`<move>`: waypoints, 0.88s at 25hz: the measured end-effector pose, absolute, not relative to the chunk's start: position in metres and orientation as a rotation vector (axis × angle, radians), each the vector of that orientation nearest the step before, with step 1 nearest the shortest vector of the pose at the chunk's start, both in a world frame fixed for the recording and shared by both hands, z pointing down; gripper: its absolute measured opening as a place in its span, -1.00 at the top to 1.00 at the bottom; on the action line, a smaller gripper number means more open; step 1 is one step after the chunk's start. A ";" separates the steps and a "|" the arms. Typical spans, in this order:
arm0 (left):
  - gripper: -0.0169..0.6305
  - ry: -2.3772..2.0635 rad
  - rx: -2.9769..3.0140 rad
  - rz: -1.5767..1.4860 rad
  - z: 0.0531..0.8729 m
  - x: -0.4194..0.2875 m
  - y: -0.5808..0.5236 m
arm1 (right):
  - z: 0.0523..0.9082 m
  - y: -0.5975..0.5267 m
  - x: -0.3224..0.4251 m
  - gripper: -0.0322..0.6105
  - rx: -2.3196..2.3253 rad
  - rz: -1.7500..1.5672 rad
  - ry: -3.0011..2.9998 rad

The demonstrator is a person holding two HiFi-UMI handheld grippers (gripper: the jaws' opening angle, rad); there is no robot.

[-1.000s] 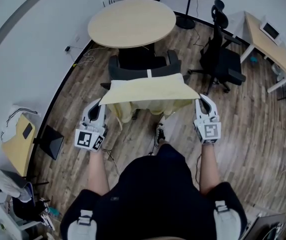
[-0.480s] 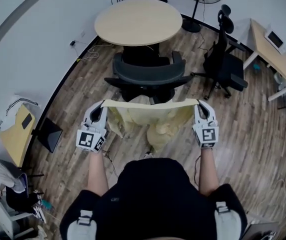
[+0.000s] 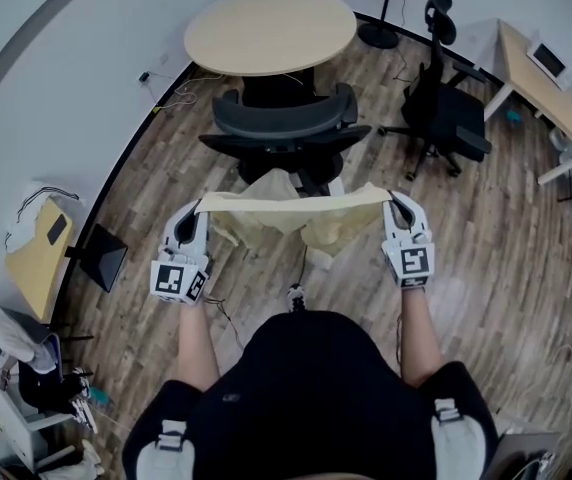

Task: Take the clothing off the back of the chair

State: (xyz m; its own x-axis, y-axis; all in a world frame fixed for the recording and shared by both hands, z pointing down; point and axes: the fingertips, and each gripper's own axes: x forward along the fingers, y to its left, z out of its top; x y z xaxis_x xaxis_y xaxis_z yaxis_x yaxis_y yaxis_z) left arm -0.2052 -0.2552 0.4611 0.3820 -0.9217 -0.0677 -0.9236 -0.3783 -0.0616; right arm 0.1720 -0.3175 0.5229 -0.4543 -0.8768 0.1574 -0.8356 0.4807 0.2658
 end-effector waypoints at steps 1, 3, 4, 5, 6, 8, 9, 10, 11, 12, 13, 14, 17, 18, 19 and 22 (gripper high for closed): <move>0.93 1.702 -2.536 0.036 0.461 -0.202 -0.249 | 0.523 -0.310 0.176 0.89 1.456 -0.218 -2.458; 0.93 1.708 -2.541 0.035 0.463 -0.194 -0.238 | 0.522 -0.297 0.183 0.89 1.452 -0.217 -2.457; 0.93 1.710 -2.544 0.030 0.464 -0.190 -0.233 | 0.522 -0.290 0.188 0.89 1.452 -0.216 -2.456; 0.93 1.712 -2.546 0.026 0.465 -0.185 -0.228 | 0.522 -0.285 0.193 0.89 1.453 -0.218 -2.454; 0.93 1.711 -2.548 0.024 0.465 -0.180 -0.223 | 0.522 -0.279 0.198 0.89 1.453 -0.224 -2.449; 0.93 1.706 -2.553 0.021 0.465 -0.170 -0.213 | 0.521 -0.267 0.208 0.89 1.452 -0.239 -2.434; 0.93 1.704 -2.556 0.018 0.466 -0.166 -0.207 | 0.521 -0.261 0.212 0.89 1.452 -0.244 -2.429; 0.93 1.704 -2.558 0.015 0.467 -0.162 -0.201 | 0.522 -0.255 0.216 0.89 1.453 -0.246 -2.425; 0.93 1.704 -2.560 0.012 0.468 -0.159 -0.195 | 0.522 -0.249 0.219 0.89 1.452 -0.247 -2.422; 0.93 1.705 -2.563 0.008 0.469 -0.156 -0.189 | 0.522 -0.242 0.222 0.89 1.451 -0.249 -2.419; 0.93 1.706 -2.566 0.002 0.471 -0.152 -0.183 | 0.523 -0.235 0.226 0.89 1.452 -0.249 -2.416; 0.93 1.706 -2.569 -0.004 0.472 -0.148 -0.177 | 0.523 -0.228 0.230 0.89 1.455 -0.245 -2.414; 0.93 1.698 -2.578 -0.023 0.473 -0.136 -0.160 | 0.524 -0.209 0.241 0.89 1.470 -0.231 -2.413; 0.93 1.692 -2.581 -0.030 0.473 -0.133 -0.155 | 0.524 -0.203 0.244 0.89 1.473 -0.230 -2.413; 0.93 1.688 -2.583 -0.035 0.474 -0.129 -0.149 | 0.524 -0.197 0.247 0.89 1.474 -0.233 -2.412; 0.93 1.685 -2.585 -0.031 0.474 -0.121 -0.133 | 0.524 -0.179 0.255 0.89 1.474 -0.244 -2.407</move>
